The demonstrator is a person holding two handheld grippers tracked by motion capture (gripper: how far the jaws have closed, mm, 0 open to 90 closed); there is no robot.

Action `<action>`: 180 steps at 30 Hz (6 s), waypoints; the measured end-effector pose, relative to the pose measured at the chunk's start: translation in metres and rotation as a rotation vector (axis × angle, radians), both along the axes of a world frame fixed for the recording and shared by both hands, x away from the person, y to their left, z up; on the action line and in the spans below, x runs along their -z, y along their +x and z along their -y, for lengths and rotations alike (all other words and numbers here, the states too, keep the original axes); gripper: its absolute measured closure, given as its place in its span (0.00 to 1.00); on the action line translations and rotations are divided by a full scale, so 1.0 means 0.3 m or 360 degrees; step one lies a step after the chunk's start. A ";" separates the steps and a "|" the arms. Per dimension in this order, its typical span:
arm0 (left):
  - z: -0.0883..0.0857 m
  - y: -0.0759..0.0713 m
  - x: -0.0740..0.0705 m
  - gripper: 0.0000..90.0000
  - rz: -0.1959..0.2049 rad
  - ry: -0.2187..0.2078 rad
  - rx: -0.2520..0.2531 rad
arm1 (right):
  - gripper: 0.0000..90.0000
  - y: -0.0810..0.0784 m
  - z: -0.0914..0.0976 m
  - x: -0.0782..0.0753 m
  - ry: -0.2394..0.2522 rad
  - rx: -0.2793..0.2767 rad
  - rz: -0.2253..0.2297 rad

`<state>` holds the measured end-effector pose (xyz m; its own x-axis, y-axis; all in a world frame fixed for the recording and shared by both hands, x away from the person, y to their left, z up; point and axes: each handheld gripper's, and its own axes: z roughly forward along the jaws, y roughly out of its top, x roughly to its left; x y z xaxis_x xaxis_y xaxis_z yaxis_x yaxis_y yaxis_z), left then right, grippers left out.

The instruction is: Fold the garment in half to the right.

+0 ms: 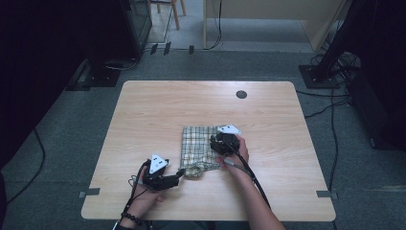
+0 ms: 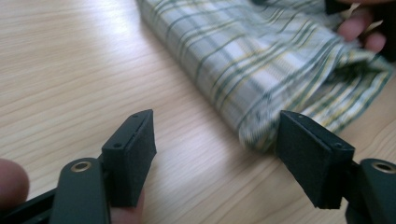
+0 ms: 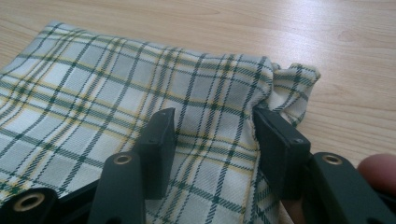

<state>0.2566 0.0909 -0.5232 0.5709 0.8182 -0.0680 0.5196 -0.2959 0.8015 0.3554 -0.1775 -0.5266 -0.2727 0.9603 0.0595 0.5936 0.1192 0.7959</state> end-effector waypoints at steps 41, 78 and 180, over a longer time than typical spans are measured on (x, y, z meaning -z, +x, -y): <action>-0.542 -0.113 0.008 0.21 0.0008 -0.0054 -0.0518 | 0.54 0.110 0.010 -0.003 -0.0007 0.0066 -0.0001; -0.554 -0.059 0.017 0.01 -0.0120 0.0167 -0.0594 | 0.39 0.135 0.037 -0.004 0.0102 -0.0072 -0.0012; -0.555 -0.059 0.017 0.01 -0.0122 0.0167 -0.0617 | 0.01 -0.491 0.819 0.024 0.0079 0.0156 -0.0119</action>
